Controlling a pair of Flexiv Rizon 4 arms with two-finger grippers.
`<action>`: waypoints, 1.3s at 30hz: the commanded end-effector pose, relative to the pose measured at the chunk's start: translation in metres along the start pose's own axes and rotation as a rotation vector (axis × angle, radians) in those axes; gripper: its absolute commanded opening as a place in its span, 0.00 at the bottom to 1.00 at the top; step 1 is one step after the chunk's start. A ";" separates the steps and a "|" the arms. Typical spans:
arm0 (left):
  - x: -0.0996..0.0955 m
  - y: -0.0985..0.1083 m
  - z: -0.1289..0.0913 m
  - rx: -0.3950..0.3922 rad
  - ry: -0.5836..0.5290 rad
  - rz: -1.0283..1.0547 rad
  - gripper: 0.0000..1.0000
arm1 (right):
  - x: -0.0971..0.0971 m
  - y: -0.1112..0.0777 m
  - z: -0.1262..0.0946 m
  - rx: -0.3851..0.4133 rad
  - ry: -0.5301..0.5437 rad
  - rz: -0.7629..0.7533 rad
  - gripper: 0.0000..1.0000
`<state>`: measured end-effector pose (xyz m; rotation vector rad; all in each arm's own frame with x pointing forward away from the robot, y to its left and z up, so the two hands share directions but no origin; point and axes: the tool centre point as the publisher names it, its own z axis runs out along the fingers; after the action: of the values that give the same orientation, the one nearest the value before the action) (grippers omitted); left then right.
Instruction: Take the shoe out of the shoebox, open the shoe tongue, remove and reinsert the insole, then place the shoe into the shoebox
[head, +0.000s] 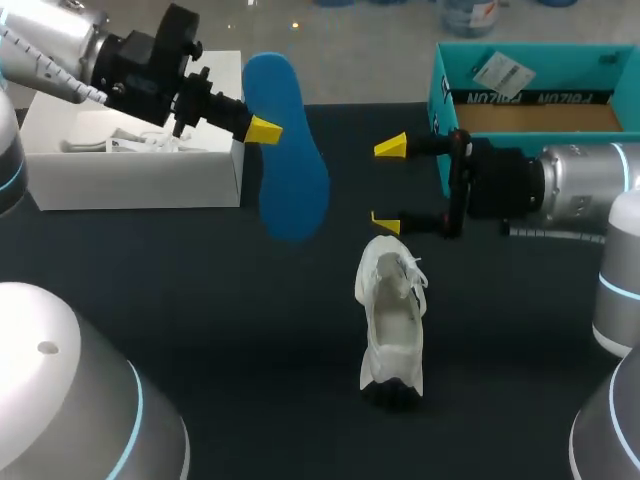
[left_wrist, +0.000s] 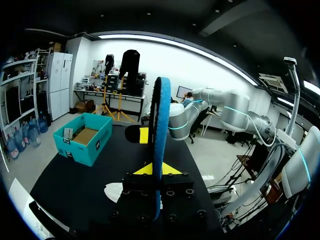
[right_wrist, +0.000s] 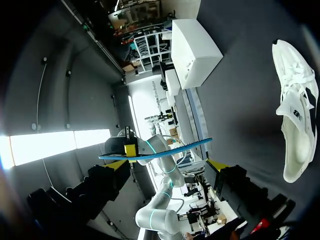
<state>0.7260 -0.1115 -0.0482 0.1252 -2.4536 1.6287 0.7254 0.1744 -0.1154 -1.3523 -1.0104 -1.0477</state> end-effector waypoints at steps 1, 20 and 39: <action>0.000 0.000 0.001 -0.002 -0.001 0.001 0.00 | -0.001 0.000 0.002 -0.002 -0.001 0.000 1.00; 0.013 0.006 -0.008 0.033 -0.003 0.183 0.00 | -0.001 0.000 0.002 -0.002 -0.001 0.000 1.00; 0.039 0.053 -0.004 0.089 -0.167 0.737 0.00 | -0.001 0.000 0.002 -0.002 -0.001 0.000 1.00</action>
<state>0.6874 -0.0813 -0.0782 -0.6665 -2.6815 1.9451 0.7254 0.1745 -0.1153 -1.3522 -1.0096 -1.0482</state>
